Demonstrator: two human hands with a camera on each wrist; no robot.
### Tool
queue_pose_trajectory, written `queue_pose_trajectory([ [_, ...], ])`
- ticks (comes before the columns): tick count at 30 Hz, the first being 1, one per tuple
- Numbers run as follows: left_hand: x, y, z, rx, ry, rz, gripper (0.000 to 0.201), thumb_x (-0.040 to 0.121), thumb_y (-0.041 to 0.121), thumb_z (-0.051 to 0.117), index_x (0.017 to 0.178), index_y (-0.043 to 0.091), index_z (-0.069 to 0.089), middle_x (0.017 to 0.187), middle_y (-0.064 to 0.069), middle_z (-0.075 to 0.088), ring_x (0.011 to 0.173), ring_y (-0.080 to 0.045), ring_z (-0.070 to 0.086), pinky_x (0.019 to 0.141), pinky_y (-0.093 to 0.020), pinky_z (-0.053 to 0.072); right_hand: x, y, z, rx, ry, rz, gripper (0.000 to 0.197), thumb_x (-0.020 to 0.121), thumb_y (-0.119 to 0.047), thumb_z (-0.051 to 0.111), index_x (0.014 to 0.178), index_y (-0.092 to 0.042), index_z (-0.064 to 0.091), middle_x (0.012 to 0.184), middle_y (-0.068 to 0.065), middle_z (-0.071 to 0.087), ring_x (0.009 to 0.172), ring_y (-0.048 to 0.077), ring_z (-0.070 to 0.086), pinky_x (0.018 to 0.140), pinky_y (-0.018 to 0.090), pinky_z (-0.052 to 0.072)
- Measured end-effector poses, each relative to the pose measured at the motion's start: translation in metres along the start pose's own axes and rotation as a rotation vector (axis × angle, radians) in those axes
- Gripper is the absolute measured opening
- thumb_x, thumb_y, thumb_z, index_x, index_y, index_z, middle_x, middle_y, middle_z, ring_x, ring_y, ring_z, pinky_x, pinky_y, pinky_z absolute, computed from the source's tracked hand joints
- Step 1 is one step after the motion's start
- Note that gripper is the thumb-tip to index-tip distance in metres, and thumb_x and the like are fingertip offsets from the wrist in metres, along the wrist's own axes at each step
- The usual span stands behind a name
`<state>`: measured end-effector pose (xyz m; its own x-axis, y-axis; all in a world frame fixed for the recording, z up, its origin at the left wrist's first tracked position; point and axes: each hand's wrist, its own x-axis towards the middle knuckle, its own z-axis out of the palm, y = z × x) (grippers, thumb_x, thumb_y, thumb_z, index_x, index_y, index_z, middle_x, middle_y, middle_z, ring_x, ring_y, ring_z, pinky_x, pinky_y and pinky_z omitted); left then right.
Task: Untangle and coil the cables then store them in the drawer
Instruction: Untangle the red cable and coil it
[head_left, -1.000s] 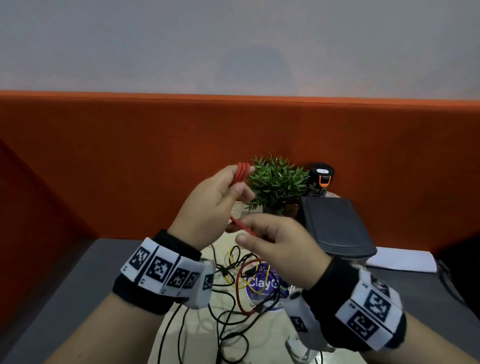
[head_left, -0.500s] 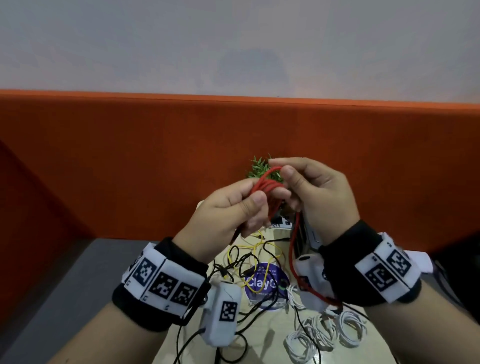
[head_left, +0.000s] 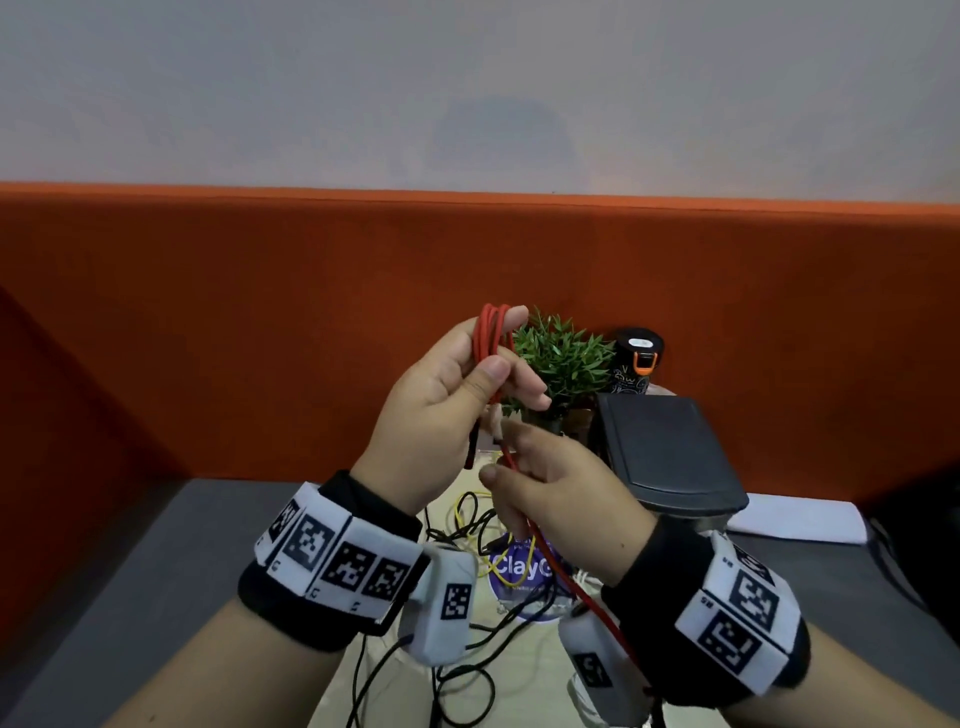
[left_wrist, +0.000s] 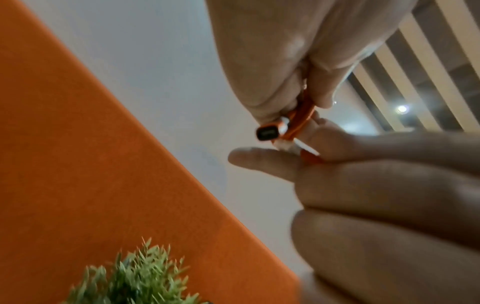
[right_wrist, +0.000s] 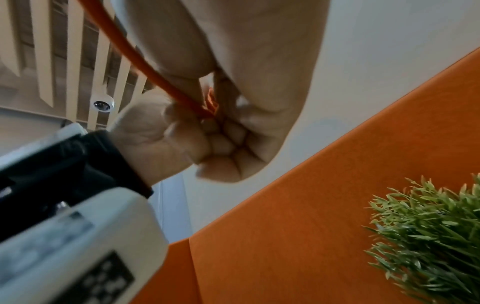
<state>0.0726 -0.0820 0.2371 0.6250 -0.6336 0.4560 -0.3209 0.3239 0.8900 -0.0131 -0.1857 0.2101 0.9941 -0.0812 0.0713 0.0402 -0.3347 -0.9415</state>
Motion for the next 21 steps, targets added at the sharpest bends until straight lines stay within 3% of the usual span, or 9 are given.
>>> queue_pose_trajectory([
  [2, 0.000, -0.002, -0.002, 0.167, -0.003, 0.029, 0.034, 0.095, 0.017, 0.042, 0.128, 0.023, 0.050, 0.086, 0.001, 0.068, 0.090, -0.017, 0.067, 0.090, -0.043, 0.049, -0.004, -0.004, -0.002, -0.119, -0.063, -0.009, 0.037, 0.096, -0.015, 0.050, 0.132, -0.023, 0.048, 0.048, -0.003, 0.056, 0.048, 0.007, 0.048, 0.058, 0.025, 0.042],
  [5, -0.001, -0.008, -0.006, 0.497, -0.049, 0.047, 0.037, 0.095, 0.023, 0.041, 0.131, 0.024, 0.048, 0.089, 0.009, 0.067, 0.095, -0.003, 0.062, 0.089, -0.017, 0.044, -0.010, -0.009, -0.008, -0.219, -0.060, -0.045, 0.034, 0.096, -0.016, 0.050, 0.128, -0.028, 0.051, 0.051, -0.003, 0.056, 0.044, 0.005, 0.048, 0.052, 0.021, 0.042],
  [6, -0.001, -0.009, -0.008, 0.592, -0.073, 0.048, 0.037, 0.095, 0.026, 0.040, 0.132, 0.027, 0.047, 0.091, 0.011, 0.066, 0.094, -0.002, 0.061, 0.086, -0.016, 0.044, -0.011, -0.011, -0.011, -0.233, -0.049, -0.055, 0.031, 0.095, -0.016, 0.050, 0.125, -0.027, 0.053, 0.051, -0.004, 0.054, 0.043, 0.006, 0.048, 0.051, 0.023, 0.043],
  [9, -0.002, -0.012, -0.012, 0.748, -0.192, 0.078, 0.037, 0.096, 0.037, 0.036, 0.126, 0.023, 0.053, 0.107, 0.012, 0.065, 0.100, -0.005, 0.059, 0.086, -0.023, 0.045, -0.013, -0.011, -0.020, -0.357, 0.016, -0.105, 0.011, 0.094, -0.021, 0.054, 0.103, -0.023, 0.060, 0.053, -0.011, 0.052, 0.050, 0.004, 0.051, 0.057, 0.027, 0.046],
  [11, -0.003, -0.015, -0.016, 0.829, -0.307, 0.098, 0.046, 0.094, 0.049, 0.029, 0.105, 0.015, 0.058, 0.095, 0.005, 0.064, 0.087, -0.012, 0.058, 0.075, -0.032, 0.045, -0.013, -0.012, -0.032, -0.468, 0.078, -0.145, 0.006, 0.093, -0.023, 0.056, 0.090, -0.028, 0.058, 0.061, -0.019, 0.054, 0.062, -0.005, 0.053, 0.059, 0.014, 0.042],
  [13, -0.005, -0.018, -0.021, 0.923, -0.398, 0.055, 0.053, 0.089, 0.060, 0.026, 0.093, 0.017, 0.056, 0.080, 0.004, 0.057, 0.074, -0.012, 0.053, 0.065, -0.035, 0.042, -0.014, -0.014, -0.047, -0.512, 0.150, -0.175, 0.014, 0.093, -0.022, 0.056, 0.084, -0.032, 0.055, 0.064, -0.013, 0.055, 0.064, 0.000, 0.051, 0.057, 0.016, 0.038],
  [15, -0.008, -0.021, -0.025, 0.933, -0.431, -0.017, 0.051, 0.086, 0.062, 0.029, 0.095, 0.020, 0.058, 0.082, 0.005, 0.060, 0.077, -0.010, 0.054, 0.069, -0.035, 0.043, -0.014, -0.017, -0.061, -0.476, 0.193, -0.184, 0.016, 0.094, -0.018, 0.054, 0.085, -0.031, 0.057, 0.071, -0.008, 0.059, 0.064, 0.007, 0.050, 0.058, 0.022, 0.038],
  [18, -0.013, -0.021, -0.022, 0.782, -0.424, -0.062, 0.037, 0.086, 0.056, 0.036, 0.087, 0.028, 0.059, 0.082, 0.003, 0.064, 0.077, -0.005, 0.055, 0.070, -0.029, 0.044, -0.013, -0.020, -0.074, -0.312, 0.145, -0.165, 0.015, 0.092, -0.015, 0.058, 0.083, -0.026, 0.061, 0.073, -0.011, 0.064, 0.065, 0.002, 0.055, 0.059, 0.012, 0.041],
  [21, -0.015, -0.019, -0.017, 0.573, -0.362, -0.108, 0.034, 0.084, 0.054, 0.039, 0.081, 0.029, 0.062, 0.082, -0.003, 0.065, 0.071, -0.008, 0.056, 0.065, -0.030, 0.047, -0.015, -0.023, -0.081, -0.057, 0.048, -0.190, 0.004, 0.083, -0.017, 0.064, 0.086, -0.014, 0.064, 0.071, -0.006, 0.062, 0.064, 0.007, 0.055, 0.062, 0.013, 0.042],
])
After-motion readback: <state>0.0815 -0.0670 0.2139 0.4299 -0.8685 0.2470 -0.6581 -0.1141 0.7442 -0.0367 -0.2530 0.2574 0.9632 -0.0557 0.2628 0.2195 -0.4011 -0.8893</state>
